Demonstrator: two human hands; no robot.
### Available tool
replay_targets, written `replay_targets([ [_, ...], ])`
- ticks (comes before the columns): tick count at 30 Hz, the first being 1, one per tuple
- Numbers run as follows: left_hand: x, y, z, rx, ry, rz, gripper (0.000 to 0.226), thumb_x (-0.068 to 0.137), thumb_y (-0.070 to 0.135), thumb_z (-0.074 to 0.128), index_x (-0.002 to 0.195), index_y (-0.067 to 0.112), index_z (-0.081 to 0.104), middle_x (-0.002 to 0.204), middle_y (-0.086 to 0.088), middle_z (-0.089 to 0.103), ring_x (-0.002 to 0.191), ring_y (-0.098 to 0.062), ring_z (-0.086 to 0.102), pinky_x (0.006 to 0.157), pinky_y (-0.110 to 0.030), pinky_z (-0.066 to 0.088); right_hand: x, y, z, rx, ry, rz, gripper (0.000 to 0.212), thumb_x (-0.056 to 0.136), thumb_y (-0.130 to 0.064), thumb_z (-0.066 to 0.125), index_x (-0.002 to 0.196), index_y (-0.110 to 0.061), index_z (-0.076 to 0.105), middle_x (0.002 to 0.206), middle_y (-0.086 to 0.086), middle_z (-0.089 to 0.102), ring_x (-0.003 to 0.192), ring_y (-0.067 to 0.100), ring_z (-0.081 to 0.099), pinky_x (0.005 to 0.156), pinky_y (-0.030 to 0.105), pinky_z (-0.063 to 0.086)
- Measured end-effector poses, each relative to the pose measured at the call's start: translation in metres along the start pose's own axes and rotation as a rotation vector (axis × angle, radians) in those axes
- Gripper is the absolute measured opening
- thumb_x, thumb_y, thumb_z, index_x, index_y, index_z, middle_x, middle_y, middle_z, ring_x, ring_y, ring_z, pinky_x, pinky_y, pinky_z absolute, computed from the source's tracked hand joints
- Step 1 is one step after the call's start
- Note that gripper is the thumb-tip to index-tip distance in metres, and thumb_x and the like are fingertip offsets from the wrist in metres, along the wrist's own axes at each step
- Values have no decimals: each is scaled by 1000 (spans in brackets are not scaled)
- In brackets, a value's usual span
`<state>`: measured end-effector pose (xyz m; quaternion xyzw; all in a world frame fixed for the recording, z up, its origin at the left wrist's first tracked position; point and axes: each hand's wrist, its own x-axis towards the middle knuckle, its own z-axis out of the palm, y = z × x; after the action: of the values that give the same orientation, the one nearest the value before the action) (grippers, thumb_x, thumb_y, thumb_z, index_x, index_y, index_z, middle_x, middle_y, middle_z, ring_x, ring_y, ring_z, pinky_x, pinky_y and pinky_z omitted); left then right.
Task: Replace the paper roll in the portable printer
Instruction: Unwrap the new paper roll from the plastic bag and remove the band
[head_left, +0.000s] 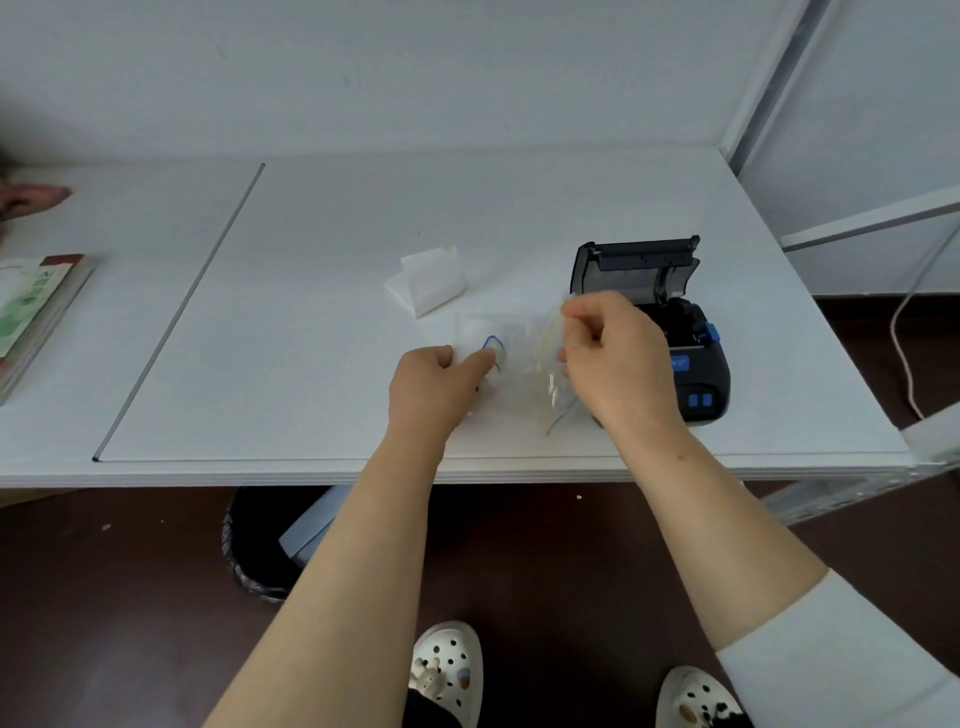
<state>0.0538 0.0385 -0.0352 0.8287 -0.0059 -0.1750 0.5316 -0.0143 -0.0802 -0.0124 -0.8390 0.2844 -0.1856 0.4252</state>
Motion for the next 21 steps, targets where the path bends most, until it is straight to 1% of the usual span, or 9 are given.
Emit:
replay_targets([
  [1,0,-1,0,-16,-4,5,51,57,44,63,72,-5,63,66,-12,51,62,-21,44,62,-33,36,1,-1,-1,27,-4,19,28,92,-17,45,118,-12,54,111,10,63,102,28,62,91,44,50],
  [3,0,-1,0,-46,7,17,48,62,42,64,70,-5,62,66,-10,49,63,-20,41,63,-31,34,2,-3,-1,-19,-55,35,35,93,-21,45,127,-14,47,122,11,58,107,28,60,96,40,46],
  [6,0,-4,1,-18,62,30,48,85,31,57,49,4,40,41,9,38,52,-18,30,54,-25,26,0,-2,2,-114,-143,7,39,95,-24,45,133,-13,46,132,10,54,118,24,53,98,31,38],
  [8,0,-6,3,8,97,61,53,91,27,51,46,13,28,29,5,28,48,-17,23,50,-26,20,-2,-3,5,-125,-169,-8,38,96,-21,41,133,-12,46,134,11,53,123,23,49,98,28,36],
  [10,1,-8,2,10,129,94,56,91,22,53,43,15,26,26,5,26,46,-16,21,48,-26,18,-3,-4,7,-119,-177,-10,38,97,-18,37,134,-12,44,137,10,51,126,23,46,99,28,35],
  [12,7,-12,1,-10,162,128,49,89,19,54,46,11,34,35,9,28,48,-17,23,51,-25,22,-3,-5,7,-117,-178,-15,40,97,-13,35,137,-11,40,138,10,50,126,23,46,99,29,34],
  [15,12,-13,-1,-78,201,126,29,91,22,49,66,10,55,63,-11,48,60,-22,39,59,-33,35,-4,-3,8,-123,-186,-12,49,92,0,35,140,-10,33,129,15,55,118,28,52,97,35,38],
  [17,13,-11,-2,-138,197,87,30,94,21,44,70,9,58,69,-9,57,66,-22,50,62,-35,45,-4,-2,9,-130,-194,-21,53,89,5,36,140,-8,33,130,16,55,118,29,52,99,37,41],
  [21,11,-5,-5,-280,187,13,22,98,19,37,97,8,56,79,-7,63,65,-15,57,46,-23,50,-6,2,11,-191,-235,-52,46,90,3,40,135,-8,43,128,14,56,117,26,52,97,30,39],
])
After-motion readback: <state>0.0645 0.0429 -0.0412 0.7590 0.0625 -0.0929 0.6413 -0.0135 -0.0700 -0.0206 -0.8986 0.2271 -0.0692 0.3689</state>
